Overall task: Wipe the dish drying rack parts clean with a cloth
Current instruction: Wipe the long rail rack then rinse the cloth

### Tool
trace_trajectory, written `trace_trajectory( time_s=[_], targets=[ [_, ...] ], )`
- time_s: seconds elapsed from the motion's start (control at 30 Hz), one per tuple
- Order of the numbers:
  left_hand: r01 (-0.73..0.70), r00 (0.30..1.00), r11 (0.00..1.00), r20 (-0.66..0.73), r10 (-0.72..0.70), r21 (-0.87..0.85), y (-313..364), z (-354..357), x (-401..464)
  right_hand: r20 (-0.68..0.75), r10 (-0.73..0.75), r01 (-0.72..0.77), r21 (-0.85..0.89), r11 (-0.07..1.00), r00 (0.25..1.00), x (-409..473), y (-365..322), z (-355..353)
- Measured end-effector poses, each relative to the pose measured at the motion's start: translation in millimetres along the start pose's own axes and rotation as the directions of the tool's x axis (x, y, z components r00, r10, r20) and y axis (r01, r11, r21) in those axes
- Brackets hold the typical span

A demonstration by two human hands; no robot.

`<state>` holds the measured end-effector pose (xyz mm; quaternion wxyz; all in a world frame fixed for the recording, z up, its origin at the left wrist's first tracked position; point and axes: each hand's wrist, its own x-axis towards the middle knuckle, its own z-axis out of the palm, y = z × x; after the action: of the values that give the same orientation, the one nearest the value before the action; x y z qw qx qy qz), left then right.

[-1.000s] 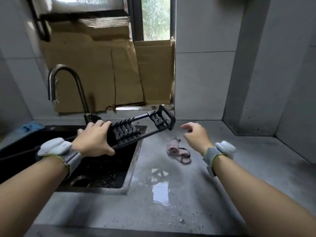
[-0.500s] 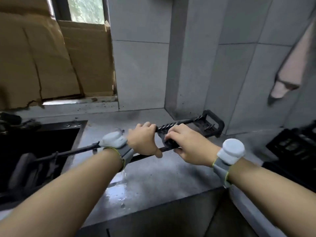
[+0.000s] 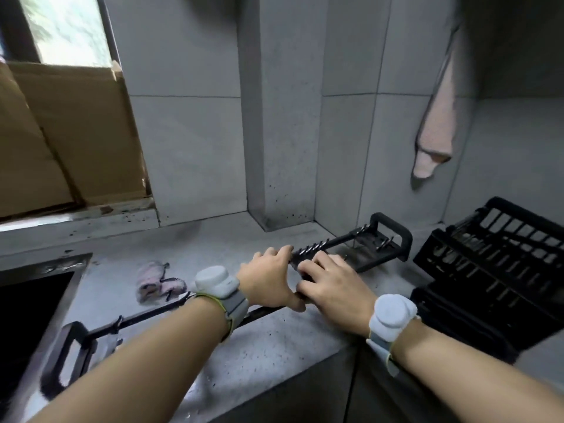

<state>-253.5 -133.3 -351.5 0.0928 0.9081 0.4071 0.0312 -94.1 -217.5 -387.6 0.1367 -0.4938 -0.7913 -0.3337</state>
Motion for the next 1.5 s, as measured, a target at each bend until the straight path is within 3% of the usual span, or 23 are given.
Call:
trace_trajectory(
  time_s=[0.1,0.3,0.53,0.63,0.87,0.97,1.1,1.23,1.37,1.5],
  targets=[
    [-0.005,1.0,1.0,0.023,0.005,-0.012,-1,-10,0,0.001,0.045,-0.045,0.076,0.996,0.999,0,12,4],
    [-0.003,0.988,0.993,0.152,-0.016,0.121,-19,-33,-31,0.086,0.073,-0.094,0.274,0.957,0.994,-15,32,7],
    [-0.04,0.941,0.999,0.337,0.032,0.018,-32,-72,-55,0.087,0.147,-0.166,0.289,0.943,0.985,-32,53,14],
    [-0.092,0.932,0.995,0.355,0.073,0.036,-33,-65,-53,0.093,0.164,-0.184,0.279,0.943,0.982,-45,62,17],
    [-0.094,0.953,0.995,0.286,0.096,-0.023,-45,-42,-49,0.115,0.248,-0.271,0.278,0.922,0.962,-67,83,16],
    [-0.069,0.978,0.995,0.204,0.054,0.068,-46,-35,-44,0.134,0.239,-0.266,0.249,0.931,0.962,-65,87,14],
    [-0.023,0.997,0.985,0.081,0.009,0.173,-40,-30,-33,0.232,0.331,-0.368,0.143,0.919,0.915,-51,79,3],
    [0.022,0.999,0.969,0.021,-0.028,0.246,-35,-29,-15,0.208,0.289,-0.346,0.337,0.876,0.934,-17,27,-13],
    [0.014,1.0,0.975,0.015,-0.017,0.22,-17,-27,2,0.352,0.248,-0.37,0.34,0.865,0.903,-4,4,-3],
    [-0.026,1.0,0.97,-0.005,0.029,0.241,0,-19,17,0.349,0.286,-0.419,0.406,0.812,0.892,-8,6,-3]
  ],
)
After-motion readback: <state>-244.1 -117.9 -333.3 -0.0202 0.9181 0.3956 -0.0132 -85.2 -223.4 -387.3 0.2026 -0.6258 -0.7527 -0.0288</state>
